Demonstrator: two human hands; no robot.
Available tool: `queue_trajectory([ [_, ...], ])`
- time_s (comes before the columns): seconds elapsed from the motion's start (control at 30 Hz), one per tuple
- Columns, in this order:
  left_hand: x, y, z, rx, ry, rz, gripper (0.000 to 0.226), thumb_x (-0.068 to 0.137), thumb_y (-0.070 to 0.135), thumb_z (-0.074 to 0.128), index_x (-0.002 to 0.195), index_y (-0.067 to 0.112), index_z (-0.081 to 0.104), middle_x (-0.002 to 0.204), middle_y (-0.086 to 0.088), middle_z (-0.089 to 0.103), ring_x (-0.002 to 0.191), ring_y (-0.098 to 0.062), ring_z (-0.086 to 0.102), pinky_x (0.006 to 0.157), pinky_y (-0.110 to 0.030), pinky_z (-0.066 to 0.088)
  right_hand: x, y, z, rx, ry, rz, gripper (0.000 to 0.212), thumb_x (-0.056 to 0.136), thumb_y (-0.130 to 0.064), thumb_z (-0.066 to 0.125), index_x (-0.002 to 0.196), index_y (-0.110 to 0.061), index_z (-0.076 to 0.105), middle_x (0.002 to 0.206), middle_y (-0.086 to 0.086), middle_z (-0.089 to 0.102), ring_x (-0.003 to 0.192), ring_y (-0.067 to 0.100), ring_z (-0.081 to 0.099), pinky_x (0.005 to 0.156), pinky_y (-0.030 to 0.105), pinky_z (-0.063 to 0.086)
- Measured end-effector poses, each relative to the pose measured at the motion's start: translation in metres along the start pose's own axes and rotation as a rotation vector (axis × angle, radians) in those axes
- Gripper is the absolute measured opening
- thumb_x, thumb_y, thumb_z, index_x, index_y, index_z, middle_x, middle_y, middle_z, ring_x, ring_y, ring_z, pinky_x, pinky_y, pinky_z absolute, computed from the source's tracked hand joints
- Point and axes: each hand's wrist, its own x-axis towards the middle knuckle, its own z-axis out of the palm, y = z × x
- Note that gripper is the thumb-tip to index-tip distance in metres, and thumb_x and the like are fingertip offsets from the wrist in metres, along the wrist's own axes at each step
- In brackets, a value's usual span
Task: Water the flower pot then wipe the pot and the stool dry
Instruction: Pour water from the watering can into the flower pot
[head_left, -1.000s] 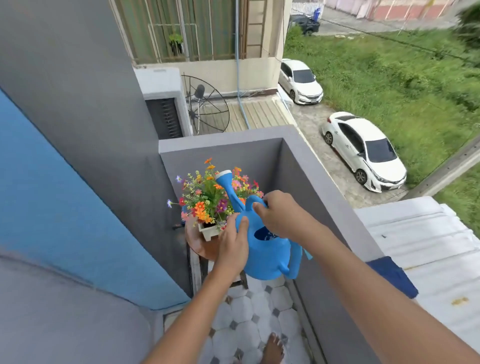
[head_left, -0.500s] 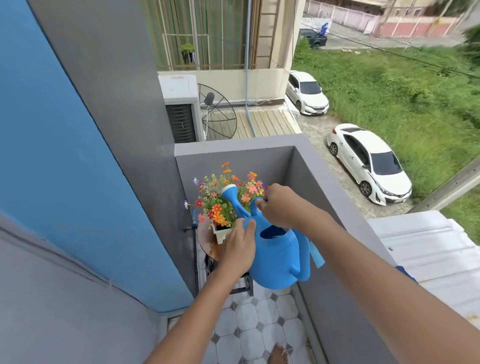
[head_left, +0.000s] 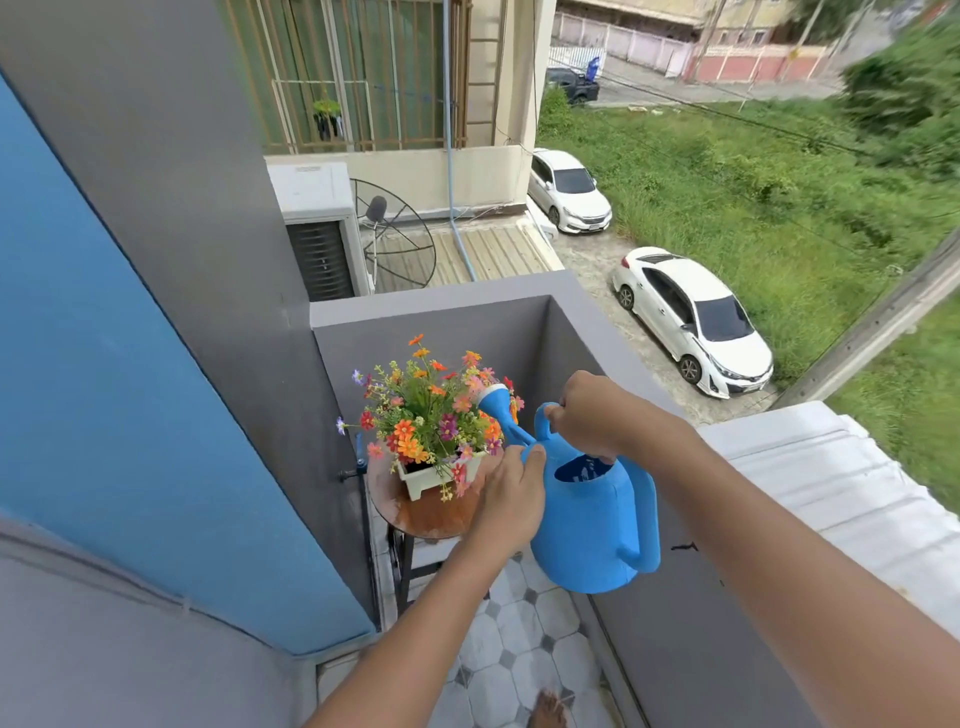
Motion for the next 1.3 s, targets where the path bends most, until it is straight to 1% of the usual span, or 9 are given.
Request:
queue_trajectory([
  [0.27, -0.001, 0.011, 0.007, -0.031, -0.049, 0.007, 0.044, 0.094, 0.055, 0.029, 0.098, 0.018, 0.051, 0.088, -0.005, 0.053, 0.08, -0.022, 0.051, 0.067, -0.039, 0.035, 0.001, 0.012, -0.008, 0.022, 0.023, 0.038, 0.044, 0.102, -0.028, 0.046, 0.066, -0.003, 0.051, 0.035, 0.008, 0.053, 0.04, 0.026, 0.054, 0.055, 0.035, 0.051],
  [0.4, -0.005, 0.009, 0.003, -0.011, 0.017, 0.017, 0.05, 0.089, 0.061, 0.026, 0.094, 0.018, 0.052, 0.088, -0.004, 0.053, 0.081, -0.022, 0.051, 0.069, -0.04, 0.038, -0.002, 0.006, -0.006, 0.019, -0.01, 0.018, 0.024, 0.099, -0.014, 0.049, 0.082, -0.002, 0.06, 0.051, 0.01, 0.054, 0.044, 0.026, 0.05, 0.053, 0.032, 0.043],
  [0.5, -0.009, 0.004, -0.005, -0.01, 0.049, 0.0, 0.049, 0.092, 0.058, 0.025, 0.1, 0.018, 0.052, 0.088, -0.002, 0.054, 0.08, -0.019, 0.053, 0.066, -0.037, 0.038, -0.004, -0.002, -0.003, 0.021, -0.001, -0.048, 0.024, 0.1, -0.022, 0.047, 0.086, -0.005, 0.054, 0.072, 0.012, 0.055, 0.054, 0.023, 0.05, 0.05, 0.027, 0.041],
  [0.57, -0.012, -0.001, -0.01, 0.001, 0.072, -0.024, 0.048, 0.093, 0.057, 0.025, 0.102, 0.018, 0.052, 0.091, -0.003, 0.057, 0.085, -0.021, 0.056, 0.069, -0.039, 0.041, -0.004, -0.01, 0.002, 0.067, -0.003, -0.062, 0.022, 0.102, -0.021, 0.045, 0.086, -0.01, 0.054, 0.082, 0.014, 0.052, 0.066, 0.028, 0.056, 0.055, 0.033, 0.049],
  [0.7, -0.021, -0.011, -0.022, -0.016, 0.127, -0.054, 0.045, 0.092, 0.059, 0.025, 0.094, 0.02, 0.048, 0.085, -0.003, 0.054, 0.078, -0.022, 0.054, 0.067, -0.039, 0.039, -0.006, -0.023, 0.012, 0.053, -0.045, -0.096, 0.037, 0.104, -0.026, 0.043, 0.07, -0.014, 0.044, 0.063, 0.014, 0.056, 0.054, 0.031, 0.062, 0.057, 0.036, 0.051],
  [0.83, -0.033, -0.017, -0.03, -0.006, 0.174, -0.073, 0.039, 0.096, 0.054, 0.027, 0.087, 0.019, 0.043, 0.077, -0.001, 0.047, 0.072, -0.019, 0.047, 0.063, -0.036, 0.035, -0.013, -0.035, 0.018, 0.106, -0.095, -0.071, 0.028, 0.104, -0.015, 0.041, 0.123, -0.004, 0.059, 0.066, 0.011, 0.052, 0.054, 0.024, 0.057, 0.055, 0.032, 0.046],
  [0.87, -0.036, -0.018, -0.031, -0.004, 0.182, -0.079, 0.038, 0.096, 0.052, 0.028, 0.087, 0.019, 0.043, 0.076, 0.0, 0.046, 0.072, -0.019, 0.047, 0.062, -0.036, 0.035, -0.015, -0.037, 0.018, 0.102, -0.116, -0.089, 0.031, 0.104, -0.019, 0.042, 0.124, -0.003, 0.06, 0.067, 0.01, 0.053, 0.052, 0.02, 0.053, 0.052, 0.03, 0.045],
  [1.03, -0.049, -0.023, -0.03, 0.084, 0.164, -0.072, 0.04, 0.098, 0.049, 0.024, 0.094, 0.015, 0.046, 0.082, -0.002, 0.046, 0.082, -0.024, 0.051, 0.067, -0.038, 0.039, -0.017, -0.035, 0.02, 0.012, -0.154, -0.214, 0.033, 0.1, -0.029, 0.049, 0.106, -0.001, 0.066, 0.069, 0.004, 0.055, 0.053, 0.015, 0.05, 0.047, 0.025, 0.041],
  [1.3, -0.066, -0.018, -0.002, 0.002, 0.094, -0.075, 0.053, 0.096, 0.055, 0.025, 0.102, 0.01, 0.051, 0.091, -0.014, 0.054, 0.081, -0.026, 0.053, 0.065, -0.04, 0.04, -0.023, -0.011, 0.021, -0.103, -0.198, -0.139, 0.038, 0.103, -0.022, 0.043, 0.086, 0.002, 0.067, 0.068, 0.018, 0.073, 0.05, 0.026, 0.059, 0.047, 0.025, 0.045],
])
